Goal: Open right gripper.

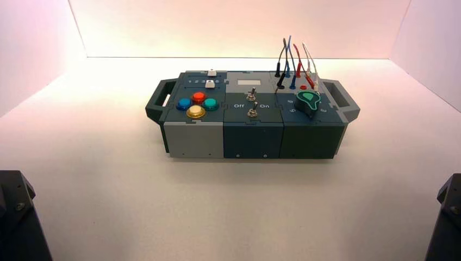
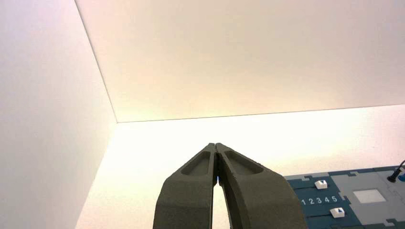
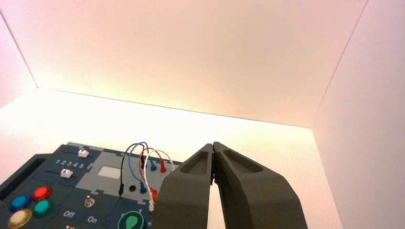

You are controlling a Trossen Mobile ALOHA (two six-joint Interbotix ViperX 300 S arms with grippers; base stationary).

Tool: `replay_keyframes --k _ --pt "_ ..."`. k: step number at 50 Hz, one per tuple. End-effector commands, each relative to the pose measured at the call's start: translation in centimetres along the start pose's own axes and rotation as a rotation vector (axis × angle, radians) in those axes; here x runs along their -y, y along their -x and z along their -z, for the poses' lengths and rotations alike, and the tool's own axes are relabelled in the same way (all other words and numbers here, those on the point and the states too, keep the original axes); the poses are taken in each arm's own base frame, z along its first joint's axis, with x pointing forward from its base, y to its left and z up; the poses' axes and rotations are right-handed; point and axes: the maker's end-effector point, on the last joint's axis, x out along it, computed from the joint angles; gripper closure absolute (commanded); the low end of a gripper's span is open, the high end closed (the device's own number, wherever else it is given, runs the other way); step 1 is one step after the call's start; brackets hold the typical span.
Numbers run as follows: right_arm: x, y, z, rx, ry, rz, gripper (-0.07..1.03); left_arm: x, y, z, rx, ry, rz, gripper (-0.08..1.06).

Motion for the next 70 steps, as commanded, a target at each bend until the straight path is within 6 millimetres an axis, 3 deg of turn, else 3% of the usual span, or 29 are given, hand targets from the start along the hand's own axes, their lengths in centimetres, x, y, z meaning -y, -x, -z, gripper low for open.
replay_keyframes --k 1,35,44,48,51,53,55,70 --pt "0.0 0.2 -1.4 0.028 0.003 0.000 0.99 0.0 0.1 -1.5 0.025 -0.001 0.001 1.01" --pt "0.1 0.9 -2.2 0.087 0.002 0.001 0.95 0.2 0.8 -1.4 0.040 0.006 0.009 1.01" --pt "0.0 0.8 -2.5 0.124 0.002 -0.001 0.67 0.2 0.5 -1.1 0.028 0.006 0.009 1.01" --pt "0.0 0.9 -2.7 0.140 0.001 -0.001 0.40 0.2 0.4 -1.1 0.024 0.006 0.009 1.01" --pt "0.0 0.8 -2.6 0.149 0.002 -0.002 0.10 0.2 0.4 -1.1 0.022 0.006 0.009 1.01" --pt "0.0 0.8 -2.7 0.155 0.001 -0.002 -0.05 0.2 0.4 -1.1 0.021 0.005 0.010 1.01" --pt "0.0 0.7 -2.6 0.156 -0.001 -0.003 0.00 0.2 0.4 -1.1 0.021 0.006 0.010 1.01" --pt "-0.1 0.7 -2.6 0.153 -0.011 -0.006 -0.03 0.2 0.3 -1.1 0.024 0.005 0.009 1.01"
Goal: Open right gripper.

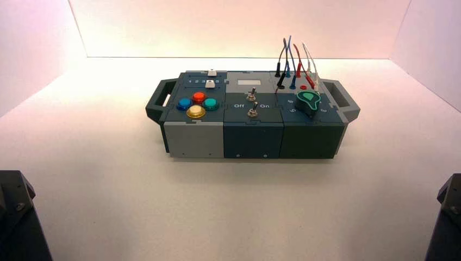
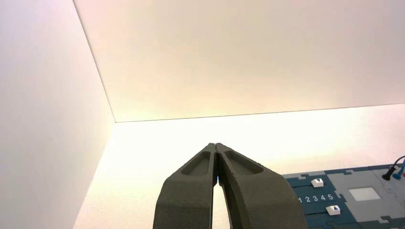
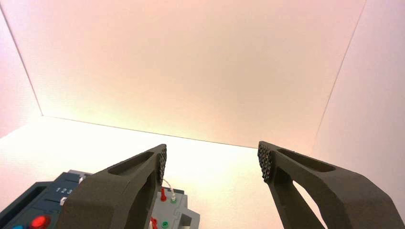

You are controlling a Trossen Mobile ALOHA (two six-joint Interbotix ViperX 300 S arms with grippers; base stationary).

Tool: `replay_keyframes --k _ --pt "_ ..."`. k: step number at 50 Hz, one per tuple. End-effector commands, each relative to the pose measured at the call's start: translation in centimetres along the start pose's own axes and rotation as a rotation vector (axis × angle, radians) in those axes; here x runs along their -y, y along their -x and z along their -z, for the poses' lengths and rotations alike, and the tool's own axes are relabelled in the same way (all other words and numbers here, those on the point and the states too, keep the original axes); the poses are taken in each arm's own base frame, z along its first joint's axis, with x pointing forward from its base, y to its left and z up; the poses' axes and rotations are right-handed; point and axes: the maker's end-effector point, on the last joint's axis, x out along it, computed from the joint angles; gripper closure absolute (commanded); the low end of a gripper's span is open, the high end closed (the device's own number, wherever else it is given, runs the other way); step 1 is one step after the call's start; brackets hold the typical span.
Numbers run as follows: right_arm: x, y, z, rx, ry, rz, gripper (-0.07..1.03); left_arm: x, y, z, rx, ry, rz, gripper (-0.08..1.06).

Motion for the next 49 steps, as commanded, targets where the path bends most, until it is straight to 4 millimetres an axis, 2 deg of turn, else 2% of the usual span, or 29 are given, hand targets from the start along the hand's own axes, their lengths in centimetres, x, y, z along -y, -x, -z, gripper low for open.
replay_keyframes --k 1,49 --pt "-0.04 -0.03 -0.72 0.015 -0.007 -0.003 -0.03 0.04 -0.16 -1.10 0.020 0.000 0.003 1.01" --pt "-0.03 -0.02 -0.54 0.008 -0.006 -0.002 -0.03 0.73 -0.72 -0.90 -0.004 -0.010 0.032 1.01"
